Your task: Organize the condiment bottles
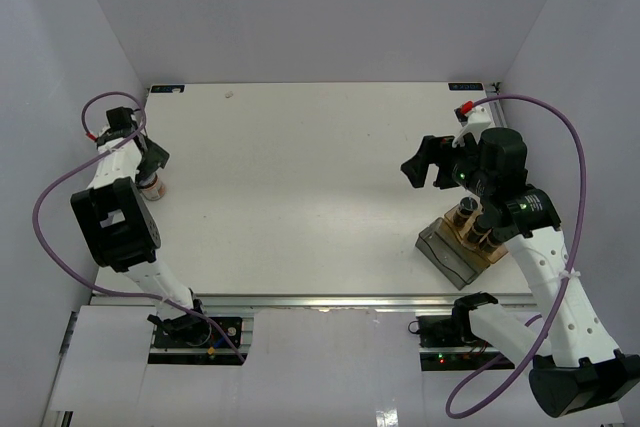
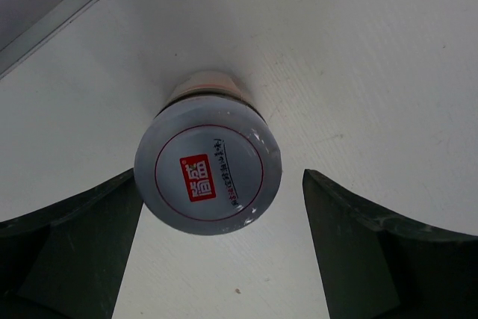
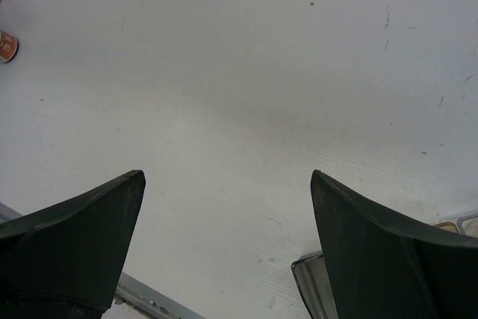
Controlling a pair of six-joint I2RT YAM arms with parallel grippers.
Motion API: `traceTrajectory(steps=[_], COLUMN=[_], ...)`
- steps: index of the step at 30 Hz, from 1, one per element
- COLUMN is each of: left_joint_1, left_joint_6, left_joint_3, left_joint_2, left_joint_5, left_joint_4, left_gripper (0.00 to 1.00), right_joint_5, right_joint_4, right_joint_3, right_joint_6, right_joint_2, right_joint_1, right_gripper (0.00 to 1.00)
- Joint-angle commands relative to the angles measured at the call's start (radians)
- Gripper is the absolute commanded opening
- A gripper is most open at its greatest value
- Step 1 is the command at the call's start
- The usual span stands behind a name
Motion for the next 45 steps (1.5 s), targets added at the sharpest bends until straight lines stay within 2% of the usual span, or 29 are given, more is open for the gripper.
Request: traceTrajectory(steps=[1, 6, 10, 11, 14, 19, 22, 26, 36, 38, 42, 45], left_joint_1=[0.000, -0.002, 0.000, 0.000, 0.000, -0.015, -0.074, -0.260, -0.751, -0.897, -1.100, -1.192], left_joint_6=[-0.019, -0.029, -0.012, -0.007, 0.017, 0.051, 0.064, 0.082, 0.038, 0.008, -0.043, -0.088], left_joint_3=[0.048, 0.025, 0.032, 0.026, 0.003, -0.035, -0.060, -0.089, -0.188, -0.189, -0.185, -0.192], left_joint_2=[0.055, 0.064, 0.083, 0.080, 0.060, 0.051, 0.024, -0.022, -0.140, -0.154, -0.176, -0.184], left_joint_5=[0.014, 0.008, -0.015, -0.016, -0.010, 0.046, 0.076, 0.075, 0.075, 0.063, 0.017, 0.001], left_joint_4=[0.017, 0.054, 0.050, 0.052, 0.075, 0.088, 0.087, 0.068, 0.046, 0.010, -0.034, -0.043], left_gripper=[0.94, 0.87, 0.74, 0.69, 0.46, 0.24, 0.11, 0.00, 0.00, 0.00, 0.00, 0.05], right_joint_5=[0.034, 0.063, 0.078, 0.078, 0.081, 0.093, 0.097, 0.079, 0.086, 0.095, 0.101, 0.115], right_joint_4=[0.010, 0.009, 0.008, 0.008, 0.009, 0.012, 0.009, -0.012, -0.066, -0.080, -0.085, -0.087], right_joint_3=[0.042, 0.034, 0.037, 0.038, 0.034, 0.021, 0.025, 0.040, 0.036, 0.031, 0.012, 0.005], right_joint_6=[-0.026, -0.029, -0.035, -0.034, -0.035, -0.034, -0.035, -0.034, -0.047, -0.049, -0.052, -0.053], right_joint_2=[-0.019, -0.015, -0.007, -0.006, -0.006, -0.006, 0.008, 0.028, -0.008, -0.016, -0.033, -0.032], right_joint_1=[0.008, 0.012, 0.011, 0.011, 0.011, 0.011, 0.011, 0.011, 0.012, 0.012, 0.012, 0.012], right_gripper=[0.98, 0.98, 0.98, 0.98, 0.98, 0.98, 0.98, 0.98, 0.98, 0.98, 0.98, 0.98])
